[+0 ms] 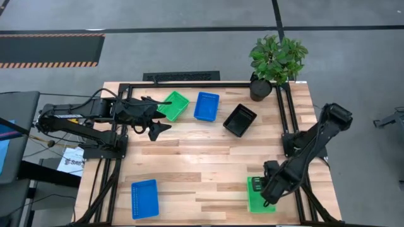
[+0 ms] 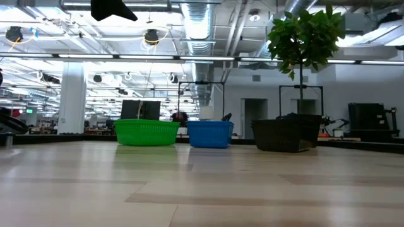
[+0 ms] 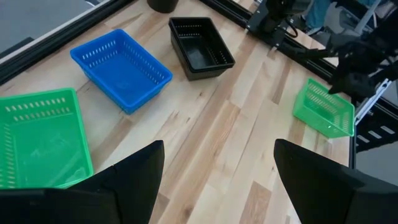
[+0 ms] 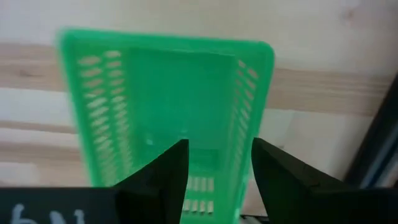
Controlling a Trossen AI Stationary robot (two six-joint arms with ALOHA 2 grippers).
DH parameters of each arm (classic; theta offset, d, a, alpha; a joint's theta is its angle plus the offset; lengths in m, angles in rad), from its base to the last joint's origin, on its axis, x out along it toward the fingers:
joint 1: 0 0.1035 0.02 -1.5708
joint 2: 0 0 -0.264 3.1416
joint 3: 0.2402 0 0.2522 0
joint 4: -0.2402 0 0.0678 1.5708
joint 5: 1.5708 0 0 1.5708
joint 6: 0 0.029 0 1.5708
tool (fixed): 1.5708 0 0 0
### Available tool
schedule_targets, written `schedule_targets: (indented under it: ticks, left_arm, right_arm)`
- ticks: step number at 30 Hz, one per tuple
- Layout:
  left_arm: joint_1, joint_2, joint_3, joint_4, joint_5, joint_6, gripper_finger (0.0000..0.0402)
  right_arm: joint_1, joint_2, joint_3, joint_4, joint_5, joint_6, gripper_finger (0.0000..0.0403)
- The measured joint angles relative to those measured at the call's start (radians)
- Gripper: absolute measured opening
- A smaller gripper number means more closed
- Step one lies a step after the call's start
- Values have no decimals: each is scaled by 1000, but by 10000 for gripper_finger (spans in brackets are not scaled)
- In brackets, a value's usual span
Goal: Stack baskets by color
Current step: Stack the green bin on the stacked green bins
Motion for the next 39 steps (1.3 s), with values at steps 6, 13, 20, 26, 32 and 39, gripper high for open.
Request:
schedule_targets:
  ticks: [6, 13, 20, 26, 32, 39]
  left_arm:
    - [0, 0, 0, 0, 0, 0, 290]
    - [0, 0, 0, 0, -26, 1, 290]
    - [3, -1, 0, -4, -69, 5, 290]
    - [39, -34, 0, -26, -69, -4, 290]
    - [68, -112, 0, -30, -76, -12, 290]
    - [79, -208, 0, -29, -107, -37, 290]
  right_arm:
    - [8, 79, 0, 6, -77, -14, 192]
    - [-4, 144, 0, 49, -93, -16, 147]
    - [-45, 180, 1, 102, -94, -47, 16]
    - [-176, 100, 51, 98, 186, -120, 9]
    - [-454, 69, 169, 128, 427, -420, 6]
    - [-823, 126, 279, 451, 464, -866, 9]
